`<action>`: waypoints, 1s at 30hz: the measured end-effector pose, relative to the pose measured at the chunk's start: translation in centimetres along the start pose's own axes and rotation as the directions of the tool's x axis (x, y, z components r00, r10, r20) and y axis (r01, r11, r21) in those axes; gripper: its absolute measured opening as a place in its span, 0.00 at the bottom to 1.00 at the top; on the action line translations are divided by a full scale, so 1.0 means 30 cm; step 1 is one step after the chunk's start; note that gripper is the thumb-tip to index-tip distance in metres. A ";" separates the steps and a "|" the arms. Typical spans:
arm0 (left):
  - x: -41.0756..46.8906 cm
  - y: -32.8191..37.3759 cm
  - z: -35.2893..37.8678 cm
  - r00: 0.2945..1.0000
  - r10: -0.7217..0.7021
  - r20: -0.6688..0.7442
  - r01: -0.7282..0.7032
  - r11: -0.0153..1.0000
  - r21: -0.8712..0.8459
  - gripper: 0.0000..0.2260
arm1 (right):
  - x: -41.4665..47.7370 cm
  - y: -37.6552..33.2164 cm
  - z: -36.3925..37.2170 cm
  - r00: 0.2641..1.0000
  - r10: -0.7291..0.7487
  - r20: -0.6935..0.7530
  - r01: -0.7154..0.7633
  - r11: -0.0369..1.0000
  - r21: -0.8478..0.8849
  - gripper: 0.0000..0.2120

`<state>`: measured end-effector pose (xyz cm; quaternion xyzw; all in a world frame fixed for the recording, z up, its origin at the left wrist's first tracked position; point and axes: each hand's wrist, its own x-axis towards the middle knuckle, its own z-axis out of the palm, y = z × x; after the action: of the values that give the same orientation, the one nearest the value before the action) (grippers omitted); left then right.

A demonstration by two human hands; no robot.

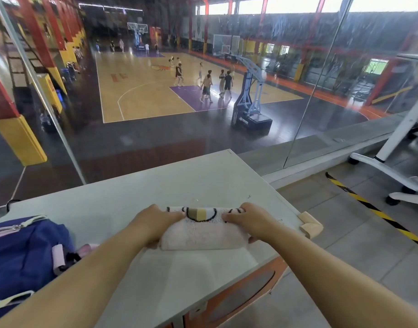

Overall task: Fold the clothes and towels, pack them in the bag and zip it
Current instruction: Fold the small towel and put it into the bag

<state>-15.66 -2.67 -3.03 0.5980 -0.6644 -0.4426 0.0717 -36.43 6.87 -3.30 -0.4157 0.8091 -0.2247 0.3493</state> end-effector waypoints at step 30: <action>-0.279 -0.098 -0.066 0.690 0.724 0.014 -0.713 0.676 0.186 0.17 | -0.289 -0.025 0.031 0.768 -0.619 0.161 0.537 0.487 -0.689 0.38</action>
<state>-9.98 3.82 -0.21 0.3063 -0.8796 -0.2996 0.2066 -31.81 13.57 -0.13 -0.7497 0.6608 -0.0264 0.0233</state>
